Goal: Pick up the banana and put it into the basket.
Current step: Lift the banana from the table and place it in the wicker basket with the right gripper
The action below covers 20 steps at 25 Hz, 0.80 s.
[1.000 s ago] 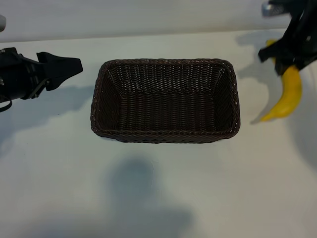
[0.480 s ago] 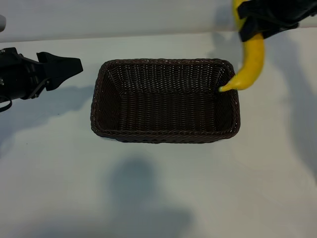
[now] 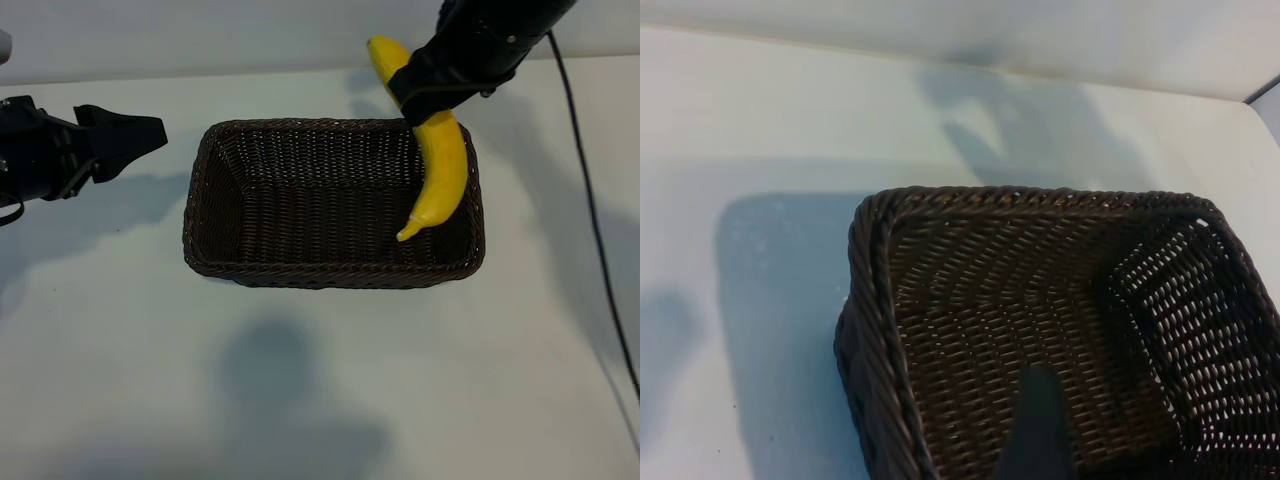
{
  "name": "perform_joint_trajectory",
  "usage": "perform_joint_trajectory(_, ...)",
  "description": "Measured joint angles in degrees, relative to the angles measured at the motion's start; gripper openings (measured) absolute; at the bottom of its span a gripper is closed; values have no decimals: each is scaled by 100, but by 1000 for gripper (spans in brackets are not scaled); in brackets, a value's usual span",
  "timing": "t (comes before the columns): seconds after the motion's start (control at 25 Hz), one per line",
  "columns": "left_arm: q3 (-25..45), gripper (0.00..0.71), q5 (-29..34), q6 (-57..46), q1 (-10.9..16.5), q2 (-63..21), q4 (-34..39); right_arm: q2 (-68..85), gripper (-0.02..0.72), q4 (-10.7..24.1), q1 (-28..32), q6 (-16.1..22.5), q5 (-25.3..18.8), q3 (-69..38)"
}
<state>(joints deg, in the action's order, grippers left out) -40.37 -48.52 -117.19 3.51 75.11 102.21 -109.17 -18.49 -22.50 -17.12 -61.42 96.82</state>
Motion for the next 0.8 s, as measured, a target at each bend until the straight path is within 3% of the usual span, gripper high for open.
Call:
perform_joint_trajectory(0.4, 0, 610, 0, 11, 0, 0, 0, -606, 425, -579, -38, -875, 282, 0)
perform_joint_trajectory(0.8, 0, 610, 0, 110, 0, 0, 0, -849, 442, -790, -88, -905, 249, 0)
